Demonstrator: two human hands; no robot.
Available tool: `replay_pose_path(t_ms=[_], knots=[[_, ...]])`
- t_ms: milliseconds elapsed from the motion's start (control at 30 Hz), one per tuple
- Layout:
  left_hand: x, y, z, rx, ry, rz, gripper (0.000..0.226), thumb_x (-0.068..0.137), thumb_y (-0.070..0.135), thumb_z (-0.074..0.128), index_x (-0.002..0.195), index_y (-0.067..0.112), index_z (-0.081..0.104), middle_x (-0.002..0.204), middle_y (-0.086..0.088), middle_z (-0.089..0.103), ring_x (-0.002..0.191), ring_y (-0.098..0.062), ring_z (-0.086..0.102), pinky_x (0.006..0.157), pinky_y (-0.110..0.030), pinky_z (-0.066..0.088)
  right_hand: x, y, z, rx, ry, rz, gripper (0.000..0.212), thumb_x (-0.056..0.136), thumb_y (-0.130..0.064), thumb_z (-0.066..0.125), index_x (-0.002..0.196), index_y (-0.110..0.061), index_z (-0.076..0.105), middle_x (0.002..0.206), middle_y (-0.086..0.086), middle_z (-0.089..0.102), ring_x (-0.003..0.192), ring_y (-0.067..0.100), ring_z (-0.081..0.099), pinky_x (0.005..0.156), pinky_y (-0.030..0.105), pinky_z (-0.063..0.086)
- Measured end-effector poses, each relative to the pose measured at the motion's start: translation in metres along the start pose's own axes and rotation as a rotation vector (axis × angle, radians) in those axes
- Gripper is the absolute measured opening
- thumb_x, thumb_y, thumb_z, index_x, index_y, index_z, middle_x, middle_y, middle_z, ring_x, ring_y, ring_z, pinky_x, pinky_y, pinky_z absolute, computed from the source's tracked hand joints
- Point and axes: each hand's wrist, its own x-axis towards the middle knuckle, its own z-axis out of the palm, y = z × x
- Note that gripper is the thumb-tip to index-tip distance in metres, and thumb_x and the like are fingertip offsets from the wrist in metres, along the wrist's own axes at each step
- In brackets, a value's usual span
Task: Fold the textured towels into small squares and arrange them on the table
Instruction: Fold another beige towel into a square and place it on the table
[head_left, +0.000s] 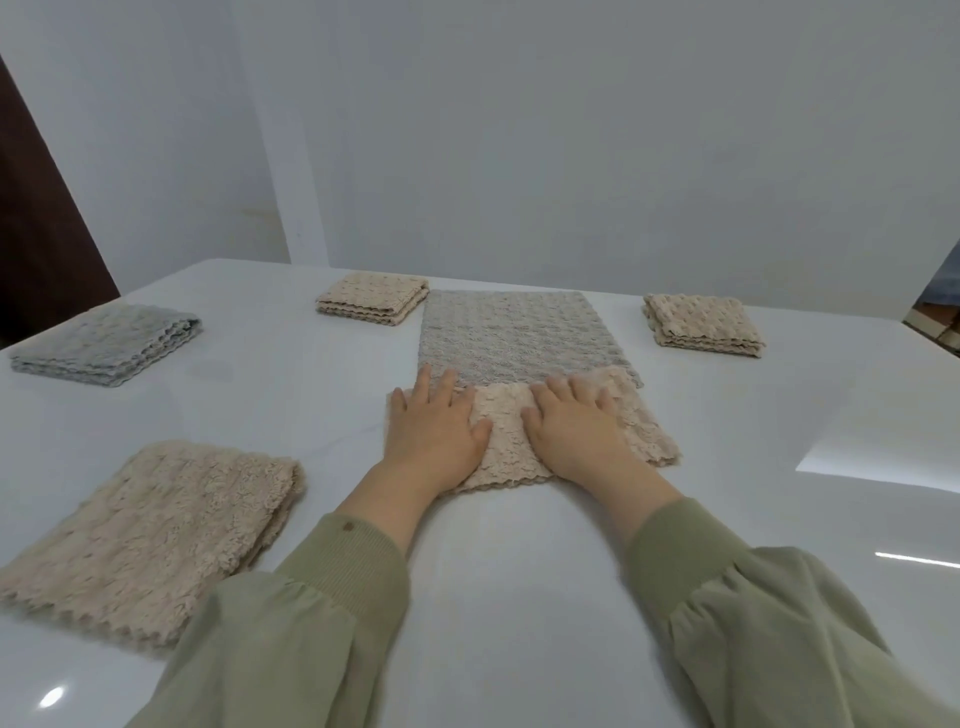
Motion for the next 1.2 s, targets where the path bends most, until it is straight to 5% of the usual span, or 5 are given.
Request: replay_pose_path(t_ms=[233,500,700,933,1200], knots=[[-0.003,-0.002,0.0,0.016,-0.111,-0.077,0.063,0.094,0.061,0.013,0.15,0.033,0.003,0.159,0.002,-0.006,0.145,-0.024,-0.013,0.114,-0.055,-0.003,0.008,0.034,-0.001,-0.017,-0.104,0.241,0.062,0.098,-0.049,0.016,0.151,-0.019,0.012,0.16,-0.001,0.006,0.147,0.021,0.001,0.113,0.056,-0.003],[-0.003,-0.002,0.001,0.003,-0.101,-0.088,0.062,0.094,0.061,0.013,0.15,0.034,0.005,0.16,0.003,-0.003,0.146,-0.022,-0.008,0.114,-0.054,-0.002,0.019,0.069,-0.012,0.117,0.122,0.265,0.037,0.096,-0.022,0.033,0.126,-0.015,0.054,0.127,0.014,0.057,0.122,0.031,0.044,0.108,0.047,0.026],[-0.004,-0.002,0.001,-0.004,-0.088,-0.089,0.062,0.094,0.06,0.014,0.15,0.034,0.005,0.16,0.003,-0.001,0.146,-0.023,-0.005,0.114,-0.054,-0.001,0.022,0.081,-0.012,0.19,0.037,0.164,0.046,0.095,-0.014,0.036,0.141,-0.019,0.039,0.142,0.011,0.044,0.138,0.027,0.026,0.116,0.049,0.01],[-0.004,-0.002,0.0,0.002,-0.089,-0.091,0.062,0.094,0.06,0.014,0.15,0.033,0.005,0.16,0.003,0.0,0.146,-0.023,-0.005,0.114,-0.054,-0.002,0.023,0.08,-0.014,0.133,0.111,0.178,0.051,0.085,-0.013,0.048,0.135,-0.019,0.046,0.125,0.012,0.051,0.122,0.034,0.037,0.11,0.045,0.023],[-0.004,-0.002,0.002,0.004,-0.072,-0.091,0.062,0.094,0.059,0.014,0.15,0.033,0.006,0.16,0.003,0.002,0.146,-0.023,-0.003,0.114,-0.054,0.0,0.019,0.08,-0.026,0.571,0.129,0.388,0.017,0.082,-0.036,0.059,0.075,-0.022,0.052,0.093,0.008,0.056,0.107,0.031,0.048,0.083,0.039,0.044]])
